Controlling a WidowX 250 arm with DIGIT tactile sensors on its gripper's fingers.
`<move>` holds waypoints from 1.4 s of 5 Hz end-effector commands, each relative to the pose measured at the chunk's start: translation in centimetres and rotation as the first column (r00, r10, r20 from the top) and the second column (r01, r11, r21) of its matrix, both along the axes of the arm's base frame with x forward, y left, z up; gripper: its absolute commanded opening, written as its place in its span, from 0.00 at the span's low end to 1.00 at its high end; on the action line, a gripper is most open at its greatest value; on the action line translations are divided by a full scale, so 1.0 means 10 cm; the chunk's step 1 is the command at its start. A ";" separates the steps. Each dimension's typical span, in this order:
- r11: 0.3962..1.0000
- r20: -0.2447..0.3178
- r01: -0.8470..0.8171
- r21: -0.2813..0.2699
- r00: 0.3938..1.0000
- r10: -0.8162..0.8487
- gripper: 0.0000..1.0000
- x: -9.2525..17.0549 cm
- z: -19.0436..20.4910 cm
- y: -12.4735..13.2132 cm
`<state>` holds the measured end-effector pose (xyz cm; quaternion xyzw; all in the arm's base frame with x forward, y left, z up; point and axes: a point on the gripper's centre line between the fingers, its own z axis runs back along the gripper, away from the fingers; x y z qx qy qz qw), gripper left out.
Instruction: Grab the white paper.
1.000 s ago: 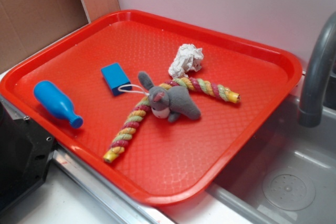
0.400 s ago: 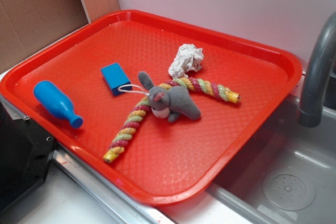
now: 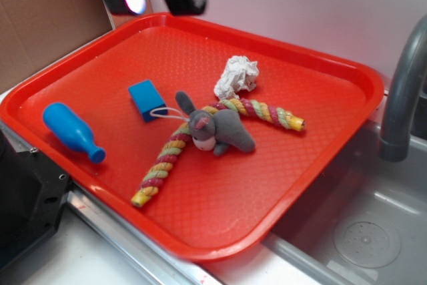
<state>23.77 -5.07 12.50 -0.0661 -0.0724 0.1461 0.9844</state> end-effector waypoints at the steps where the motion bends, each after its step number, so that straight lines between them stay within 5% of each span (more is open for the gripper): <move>1: 0.993 -0.006 0.121 -0.013 0.993 -0.121 1.00 0.46 -0.41 -0.31; 3: 0.975 -0.099 0.209 0.076 0.975 -0.201 1.00 0.67 -0.96 -0.41; 4: 0.971 -0.129 0.212 0.110 0.972 -0.197 0.00 0.51 -1.02 -0.44; 7: 0.951 -0.042 0.296 0.095 0.955 -0.293 0.00 0.03 -0.12 0.36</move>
